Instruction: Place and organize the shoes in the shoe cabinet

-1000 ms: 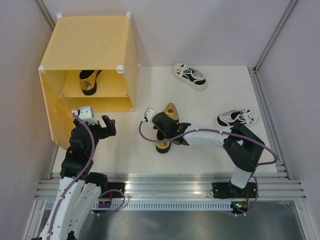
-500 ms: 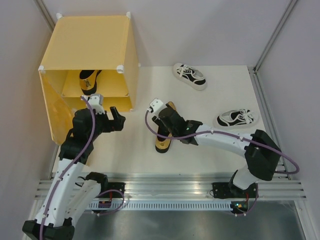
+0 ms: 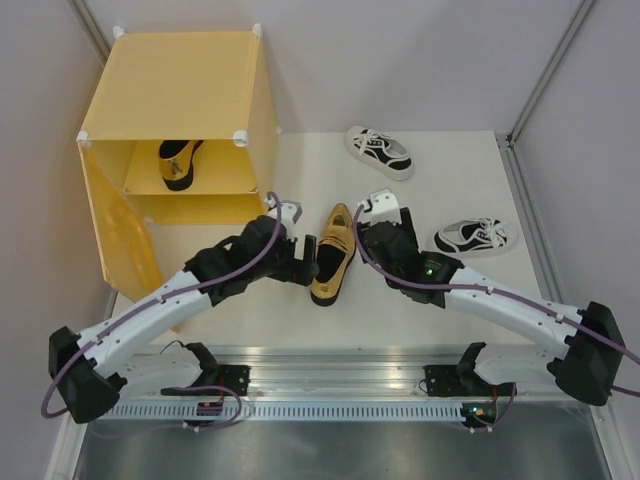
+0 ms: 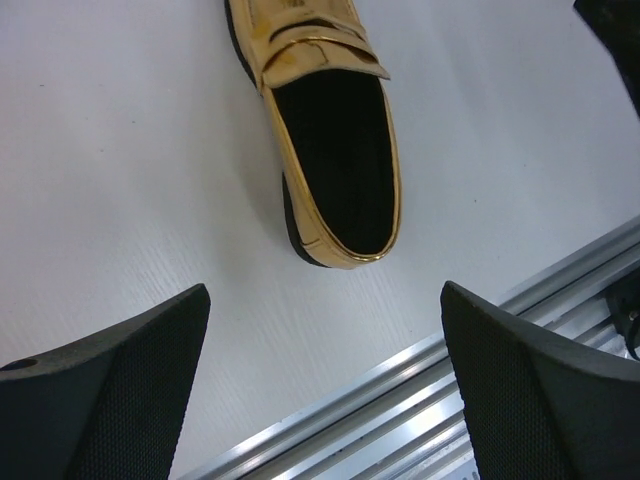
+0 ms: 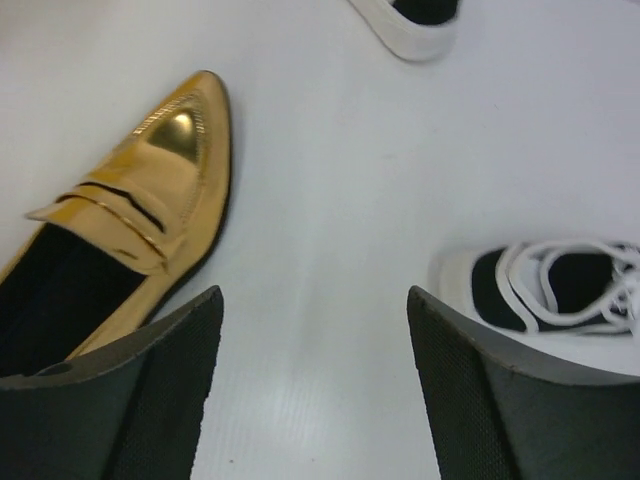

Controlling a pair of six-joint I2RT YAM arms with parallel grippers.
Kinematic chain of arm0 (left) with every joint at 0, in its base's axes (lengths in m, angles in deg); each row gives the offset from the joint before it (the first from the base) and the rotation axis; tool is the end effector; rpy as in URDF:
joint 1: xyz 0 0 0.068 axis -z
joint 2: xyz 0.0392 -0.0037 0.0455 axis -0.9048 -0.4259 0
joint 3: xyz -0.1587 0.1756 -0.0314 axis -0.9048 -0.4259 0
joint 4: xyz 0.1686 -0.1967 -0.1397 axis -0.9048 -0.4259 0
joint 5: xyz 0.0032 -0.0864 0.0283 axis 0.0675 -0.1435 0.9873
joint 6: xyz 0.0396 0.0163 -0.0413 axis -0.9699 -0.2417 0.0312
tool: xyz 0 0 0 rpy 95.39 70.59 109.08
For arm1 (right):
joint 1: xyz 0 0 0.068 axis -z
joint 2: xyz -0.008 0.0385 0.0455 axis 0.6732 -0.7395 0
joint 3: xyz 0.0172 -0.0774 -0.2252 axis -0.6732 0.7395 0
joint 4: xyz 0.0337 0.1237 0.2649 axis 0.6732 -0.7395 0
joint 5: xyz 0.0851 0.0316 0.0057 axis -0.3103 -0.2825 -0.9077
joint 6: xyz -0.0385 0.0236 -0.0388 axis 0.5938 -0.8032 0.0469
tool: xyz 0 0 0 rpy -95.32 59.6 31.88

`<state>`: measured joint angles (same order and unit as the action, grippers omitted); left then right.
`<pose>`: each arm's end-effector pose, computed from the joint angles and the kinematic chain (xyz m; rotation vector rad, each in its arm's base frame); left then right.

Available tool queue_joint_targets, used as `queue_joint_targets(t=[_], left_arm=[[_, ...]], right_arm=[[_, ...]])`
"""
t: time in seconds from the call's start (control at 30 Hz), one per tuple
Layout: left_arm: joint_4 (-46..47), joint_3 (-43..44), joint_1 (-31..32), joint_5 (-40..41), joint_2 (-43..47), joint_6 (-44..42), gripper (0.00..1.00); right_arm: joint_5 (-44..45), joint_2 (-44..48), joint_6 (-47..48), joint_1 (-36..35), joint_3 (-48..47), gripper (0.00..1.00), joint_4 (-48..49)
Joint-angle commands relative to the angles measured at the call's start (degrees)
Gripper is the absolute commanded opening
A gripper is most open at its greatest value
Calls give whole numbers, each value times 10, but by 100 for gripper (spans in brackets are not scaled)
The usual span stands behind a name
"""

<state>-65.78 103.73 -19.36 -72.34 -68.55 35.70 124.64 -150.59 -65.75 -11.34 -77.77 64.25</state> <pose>0.2020 -0.1983 0.2676 0.3452 2.2889 -0.5246 0.2117 0.2392 0.2451 -0.3481 1.9684 -0.0582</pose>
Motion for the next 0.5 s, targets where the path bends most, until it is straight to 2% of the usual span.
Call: queue_joint_targets(t=[0.0,0.07,0.2,0.47], left_arm=[[8,54,71,96,-59,32,98],[10,71,111,123,-92,25,96],[9,117,151,135,-169,3,94],[8,156,162,146,-290,-52,84]], right_arm=[[67,56,-90,41,36,79,-49],[81,91,-135,65,63,84,-75],[75,153,-192,141,105,91,-114],[10,263,-221,163,174,91,-113]])
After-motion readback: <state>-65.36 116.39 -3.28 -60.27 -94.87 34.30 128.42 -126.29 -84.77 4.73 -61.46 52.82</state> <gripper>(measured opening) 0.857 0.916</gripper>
